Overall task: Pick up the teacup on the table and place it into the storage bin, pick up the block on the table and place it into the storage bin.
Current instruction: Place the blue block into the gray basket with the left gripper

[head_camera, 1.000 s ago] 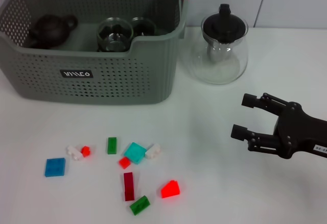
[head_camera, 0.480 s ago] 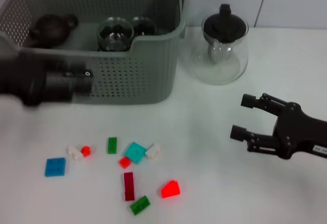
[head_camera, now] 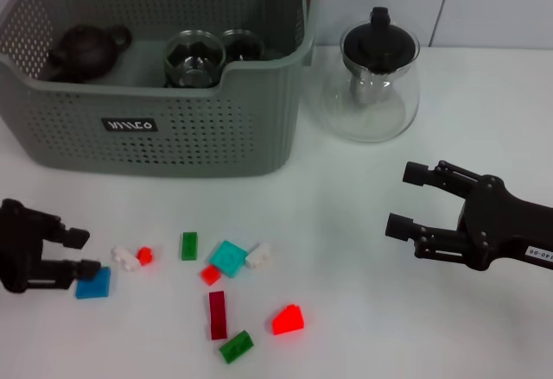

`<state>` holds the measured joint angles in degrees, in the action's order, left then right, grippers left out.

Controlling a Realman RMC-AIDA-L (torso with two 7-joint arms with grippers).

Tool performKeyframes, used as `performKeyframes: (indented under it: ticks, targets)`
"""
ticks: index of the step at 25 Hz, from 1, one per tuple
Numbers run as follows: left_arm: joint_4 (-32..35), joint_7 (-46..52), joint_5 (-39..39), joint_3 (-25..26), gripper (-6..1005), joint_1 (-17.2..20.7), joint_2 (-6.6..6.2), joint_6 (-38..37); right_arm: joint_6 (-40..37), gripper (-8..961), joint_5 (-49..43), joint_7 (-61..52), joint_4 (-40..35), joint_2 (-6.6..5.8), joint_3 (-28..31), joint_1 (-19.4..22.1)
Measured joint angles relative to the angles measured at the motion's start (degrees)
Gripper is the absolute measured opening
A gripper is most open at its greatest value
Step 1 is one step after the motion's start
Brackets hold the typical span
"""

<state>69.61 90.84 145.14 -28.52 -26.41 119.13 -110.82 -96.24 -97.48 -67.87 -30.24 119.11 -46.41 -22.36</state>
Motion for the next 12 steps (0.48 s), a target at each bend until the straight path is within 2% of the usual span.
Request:
performKeyframes:
  ticks: [5, 7, 12]
  targets:
    - [1.69, -7.48, 1.77, -1.04, 483, 0.87, 3.23, 6.28, 0.23, 945, 0.0, -0.12, 0.06, -0.02, 0.0, -0.21]
    - [1.3, -9.69, 1.8, -1.05, 485, 1.12, 4.04, 8.08, 0.24, 945, 0.01, -0.13, 0.18, -0.01, 0.0, -0.22]
    - [-2.8, -11.1, 1.33, -0.47, 486, 0.97, 3.28, 9.28, 0.26, 945, 0.01, -0.15, 0.63, 0.06, 0.08, -0.29]
